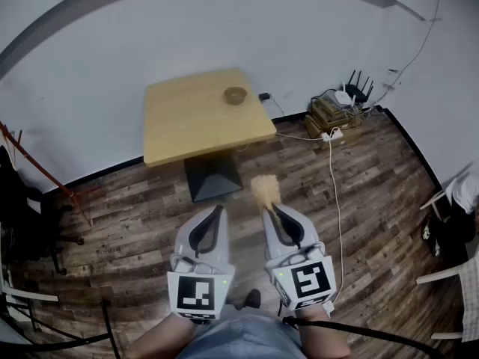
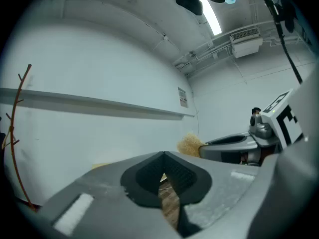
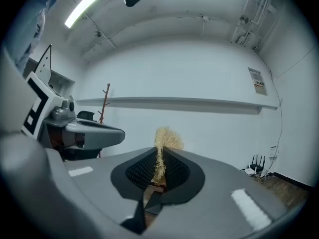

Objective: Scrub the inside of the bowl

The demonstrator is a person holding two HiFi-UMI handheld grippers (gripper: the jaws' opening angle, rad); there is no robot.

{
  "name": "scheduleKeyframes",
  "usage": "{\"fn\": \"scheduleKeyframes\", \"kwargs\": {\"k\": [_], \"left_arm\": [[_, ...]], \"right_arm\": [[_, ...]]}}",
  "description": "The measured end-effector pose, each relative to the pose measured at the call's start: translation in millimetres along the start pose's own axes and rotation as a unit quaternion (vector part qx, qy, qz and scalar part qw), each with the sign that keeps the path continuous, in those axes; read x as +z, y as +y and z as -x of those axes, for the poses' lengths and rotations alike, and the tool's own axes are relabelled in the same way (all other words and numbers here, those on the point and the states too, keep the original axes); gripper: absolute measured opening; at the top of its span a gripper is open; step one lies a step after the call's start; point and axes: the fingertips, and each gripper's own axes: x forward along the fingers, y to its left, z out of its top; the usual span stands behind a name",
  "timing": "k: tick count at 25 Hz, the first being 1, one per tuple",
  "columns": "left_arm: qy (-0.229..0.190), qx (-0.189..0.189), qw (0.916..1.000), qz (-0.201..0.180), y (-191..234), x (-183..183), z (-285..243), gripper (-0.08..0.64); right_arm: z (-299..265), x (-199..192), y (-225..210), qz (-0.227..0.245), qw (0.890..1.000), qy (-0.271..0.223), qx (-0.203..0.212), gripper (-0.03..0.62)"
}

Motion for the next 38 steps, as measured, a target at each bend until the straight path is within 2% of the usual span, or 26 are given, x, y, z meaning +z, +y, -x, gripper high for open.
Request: {"fn": "scheduleKeyframes", "kwargs": {"k": [6,13,17,21,24,27,33,38], "left_arm": [[0.001,-0.004,1.0000,0.001,-2.6,-1.9,-8.2,0.021],[0.009,-0.014,0.9999,-0.002,-24.8,-4.6,-22.9,0.021],[0.007,-0.017,0.9997,-0.014,-34.3,-5.6,-33.4,0.021],[0.014,-0.012,0.9998,0.003,-49.4,-8.2,-43.2,0.021],[0.016,-0.017,0.9996,-0.015,-60.4,-14.3,-50.8,0.021],[0.031,-0.020,0.9992,-0.013,-66.5,-25.3,-60.3,0.021],[0.046,-0.006,0.9989,0.010,-54.5,-32.7,-89.8,0.021],[0.057,0.002,0.9984,0.000,-21.3,-51.3,-138.2,0.021]], "right_arm": [[-0.8,-2.3,-6.5,0.000,1.000,0.000,-0.003,0.026],[9.5,-9.2,-29.9,-0.007,1.000,0.003,-0.011,0.026],[13.6,-9.4,-43.9,-0.014,1.000,-0.007,-0.010,0.026],[23.4,-11.5,-63.9,-0.017,1.000,-0.013,-0.014,0.028],[29.4,-20.0,-79.3,-0.025,0.999,-0.008,-0.018,0.028],[25.5,-32.1,-90.5,-0.034,0.999,0.002,-0.018,0.028],[1.2,-40.0,-106.8,-0.044,0.999,0.007,-0.012,0.028],[-50.0,-59.3,-136.7,-0.049,0.998,0.027,-0.015,0.028]]}}
